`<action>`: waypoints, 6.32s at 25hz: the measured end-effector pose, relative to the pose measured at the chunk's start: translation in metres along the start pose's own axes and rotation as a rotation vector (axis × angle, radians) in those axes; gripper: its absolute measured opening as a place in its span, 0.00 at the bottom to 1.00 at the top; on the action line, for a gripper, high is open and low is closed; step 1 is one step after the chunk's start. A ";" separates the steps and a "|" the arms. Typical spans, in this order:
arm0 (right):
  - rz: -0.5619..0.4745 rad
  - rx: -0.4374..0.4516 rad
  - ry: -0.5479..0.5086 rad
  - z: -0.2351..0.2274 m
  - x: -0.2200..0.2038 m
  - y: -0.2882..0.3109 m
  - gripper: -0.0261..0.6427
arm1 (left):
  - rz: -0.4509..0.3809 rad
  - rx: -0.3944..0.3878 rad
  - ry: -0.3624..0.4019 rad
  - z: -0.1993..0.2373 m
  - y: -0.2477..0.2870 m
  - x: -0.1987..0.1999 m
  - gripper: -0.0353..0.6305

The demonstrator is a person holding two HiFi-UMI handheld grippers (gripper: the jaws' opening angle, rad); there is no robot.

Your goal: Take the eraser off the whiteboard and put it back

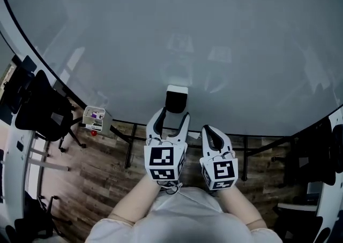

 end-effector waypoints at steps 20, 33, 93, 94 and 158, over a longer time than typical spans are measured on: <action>0.019 -0.005 0.022 -0.010 -0.005 0.010 0.08 | -0.072 0.113 0.085 0.006 0.025 0.018 0.47; 0.024 -0.024 0.030 -0.003 -0.008 0.006 0.08 | -0.064 0.049 0.065 0.013 0.005 0.023 0.45; 0.012 -0.042 0.022 0.026 -0.006 -0.014 0.08 | -0.038 -0.056 0.143 0.013 -0.023 -0.004 0.45; 0.012 -0.045 0.024 0.025 -0.006 -0.014 0.08 | -0.044 -0.061 0.146 0.012 -0.021 -0.001 0.45; -0.023 -0.082 0.059 0.041 -0.009 -0.031 0.08 | 0.028 -0.079 0.113 0.009 -0.066 -0.056 0.08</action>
Point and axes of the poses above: the fingertips, and each gripper's own axes: y forward along the fingers, z to its left, x out of its top, the point moved 5 cm from there along -y, backward along the fingers, and after that the axes turned 2 degrees about -x, right-handed, at the moved point
